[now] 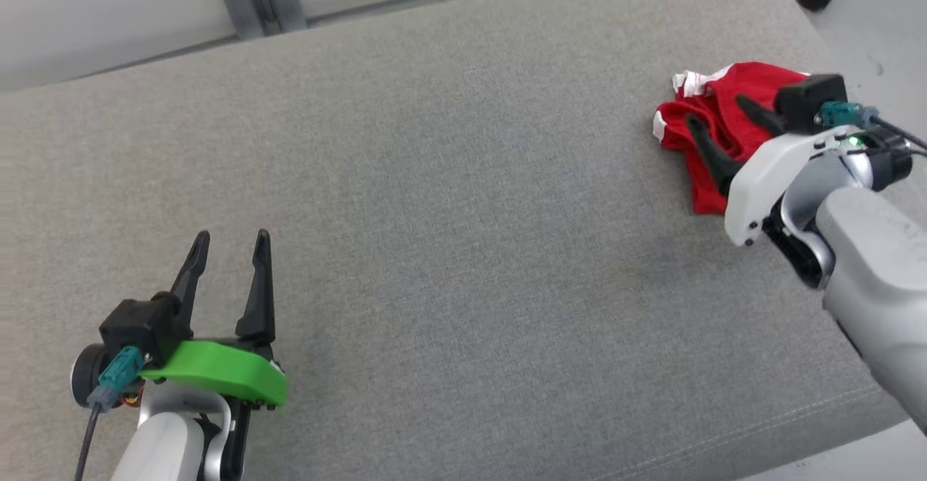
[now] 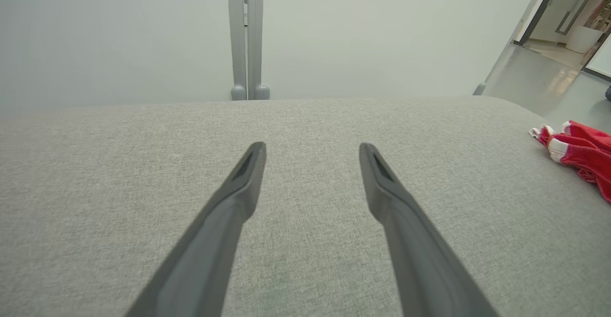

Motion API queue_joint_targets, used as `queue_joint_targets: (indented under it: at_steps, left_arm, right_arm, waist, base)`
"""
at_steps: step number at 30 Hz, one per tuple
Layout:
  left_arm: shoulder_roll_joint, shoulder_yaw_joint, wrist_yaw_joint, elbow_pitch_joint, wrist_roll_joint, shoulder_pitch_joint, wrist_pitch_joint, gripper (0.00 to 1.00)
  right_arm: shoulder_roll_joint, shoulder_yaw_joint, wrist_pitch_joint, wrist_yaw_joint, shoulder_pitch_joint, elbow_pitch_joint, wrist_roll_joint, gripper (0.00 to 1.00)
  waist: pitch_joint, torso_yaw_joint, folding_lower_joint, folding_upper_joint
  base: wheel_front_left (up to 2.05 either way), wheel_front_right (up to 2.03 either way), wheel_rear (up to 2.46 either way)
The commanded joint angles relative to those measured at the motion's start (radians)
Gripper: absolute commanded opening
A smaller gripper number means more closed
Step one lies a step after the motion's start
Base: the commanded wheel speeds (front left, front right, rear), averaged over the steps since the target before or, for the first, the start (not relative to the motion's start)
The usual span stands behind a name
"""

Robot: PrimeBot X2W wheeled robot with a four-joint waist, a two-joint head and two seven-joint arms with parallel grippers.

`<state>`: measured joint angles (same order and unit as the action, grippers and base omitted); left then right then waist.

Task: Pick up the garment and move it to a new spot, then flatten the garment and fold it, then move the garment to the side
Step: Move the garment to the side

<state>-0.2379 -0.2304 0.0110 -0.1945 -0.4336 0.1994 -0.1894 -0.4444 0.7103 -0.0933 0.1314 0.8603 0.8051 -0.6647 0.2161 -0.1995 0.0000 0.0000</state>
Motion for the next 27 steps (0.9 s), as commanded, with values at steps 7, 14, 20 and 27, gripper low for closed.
queue_joint_targets:
  at_steps: [7, 14, 20, 27]
  left_arm:
    - [0.004, 0.022, 0.037, -0.01, -0.022, -0.079, -0.013, 1.0]
    - [0.009, 0.024, 0.071, -0.024, -0.032, -0.133, 0.012, 1.0]
    - [0.008, 0.048, 0.095, -0.027, -0.03, -0.172, -0.024, 1.0]
    - [0.023, 0.069, 0.104, -0.027, -0.034, -0.223, -0.06, 1.0]
  right_arm:
    - [0.027, -0.071, -0.057, -0.001, -0.174, -0.059, 0.011, 1.0]
    - [0.077, -0.174, -0.079, -0.001, -0.318, -0.058, 0.05, 1.0]
    - [0.127, -0.284, -0.133, -0.001, -0.414, -0.094, 0.121, 1.0]
    - [0.19, -0.437, -0.166, -0.001, -0.536, -0.218, 0.228, 1.0]
  waist:
    - [-0.176, 0.092, 0.0, 0.0]
    - [-0.219, 0.131, 0.0, 0.0]
    - [-0.243, 0.148, 0.0, 0.0]
    - [-0.265, 0.163, 0.0, 0.0]
  base:
    - [0.0, 0.0, 0.0]
    - [0.0, 0.0, 0.0]
    - [0.0, 0.0, 0.0]
    - [0.0, 0.0, 0.0]
